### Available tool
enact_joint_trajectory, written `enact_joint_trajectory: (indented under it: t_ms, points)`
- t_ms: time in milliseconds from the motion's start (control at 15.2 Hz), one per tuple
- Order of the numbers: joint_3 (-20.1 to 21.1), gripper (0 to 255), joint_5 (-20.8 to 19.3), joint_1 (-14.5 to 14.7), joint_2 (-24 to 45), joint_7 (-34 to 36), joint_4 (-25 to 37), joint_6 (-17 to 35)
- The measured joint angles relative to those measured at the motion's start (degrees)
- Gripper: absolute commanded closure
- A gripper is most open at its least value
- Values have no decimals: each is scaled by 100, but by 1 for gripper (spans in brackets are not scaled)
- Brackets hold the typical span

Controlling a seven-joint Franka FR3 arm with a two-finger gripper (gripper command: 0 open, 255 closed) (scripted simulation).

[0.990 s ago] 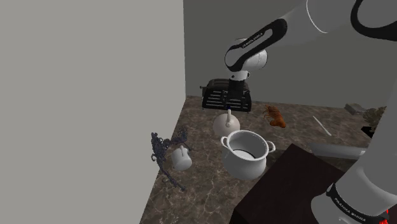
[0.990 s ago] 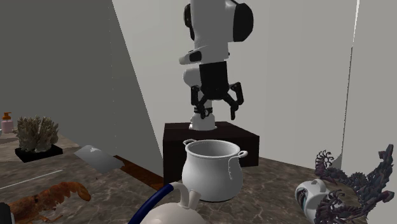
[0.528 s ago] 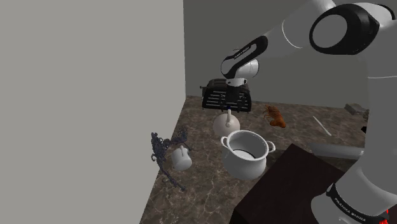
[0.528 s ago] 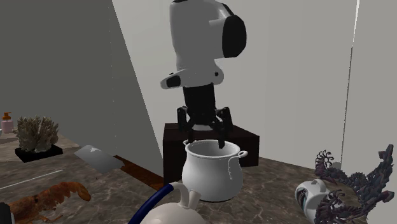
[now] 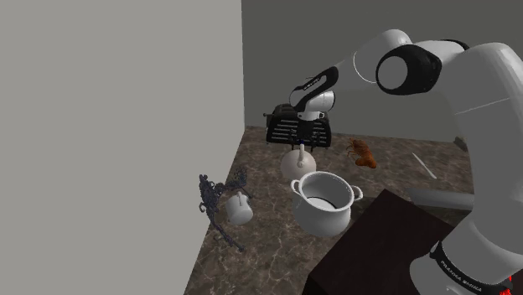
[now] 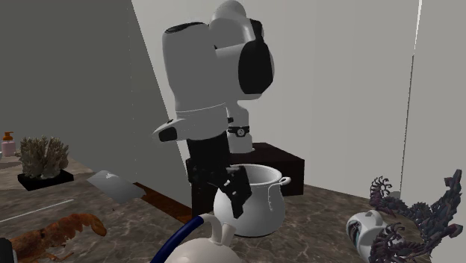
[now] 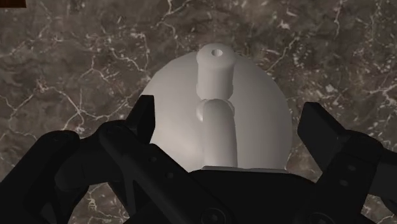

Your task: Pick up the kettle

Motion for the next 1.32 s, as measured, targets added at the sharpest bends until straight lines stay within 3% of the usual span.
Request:
enact_joint_trajectory:
  t_ms: [462,528,1320]
  points:
    - [25,0,44,-37,415,-42,158,250]
    - [25,255,46,-40,428,-47,157,266]
    - [19,255,40,-39,377,-43,141,226]
